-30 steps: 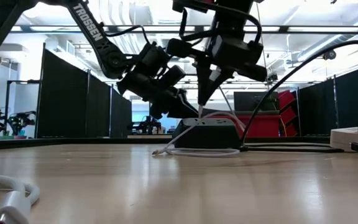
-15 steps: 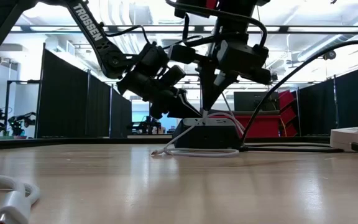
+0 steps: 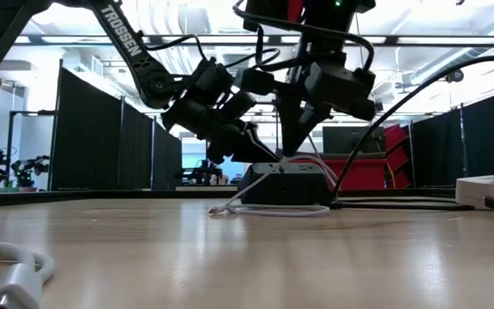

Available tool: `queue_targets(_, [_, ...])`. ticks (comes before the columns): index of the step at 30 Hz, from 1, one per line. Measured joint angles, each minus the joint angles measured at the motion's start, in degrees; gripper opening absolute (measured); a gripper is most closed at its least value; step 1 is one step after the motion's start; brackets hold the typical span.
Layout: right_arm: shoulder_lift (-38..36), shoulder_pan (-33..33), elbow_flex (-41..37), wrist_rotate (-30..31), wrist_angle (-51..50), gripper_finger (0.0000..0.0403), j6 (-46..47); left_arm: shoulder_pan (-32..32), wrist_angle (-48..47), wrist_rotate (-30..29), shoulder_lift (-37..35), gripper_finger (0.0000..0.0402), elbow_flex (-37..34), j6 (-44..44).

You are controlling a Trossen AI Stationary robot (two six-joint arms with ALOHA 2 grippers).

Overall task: Insert USB
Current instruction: Insert the purple charger cable into the black outlet extension

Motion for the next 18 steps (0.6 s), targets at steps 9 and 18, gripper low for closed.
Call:
queue_targets(9, [-0.04,-0.05,-1.05,0.57,3.87,0.0,-1.41,0.0,0.0,0.0,0.0,0.0067,0.0,0.0])
queue_targets(18, [-0.04,-0.69,-1.19,0.14,4.41,0.0,-1.8,0.0,-0.27,0.0,0.0,0.007,0.0,-0.24])
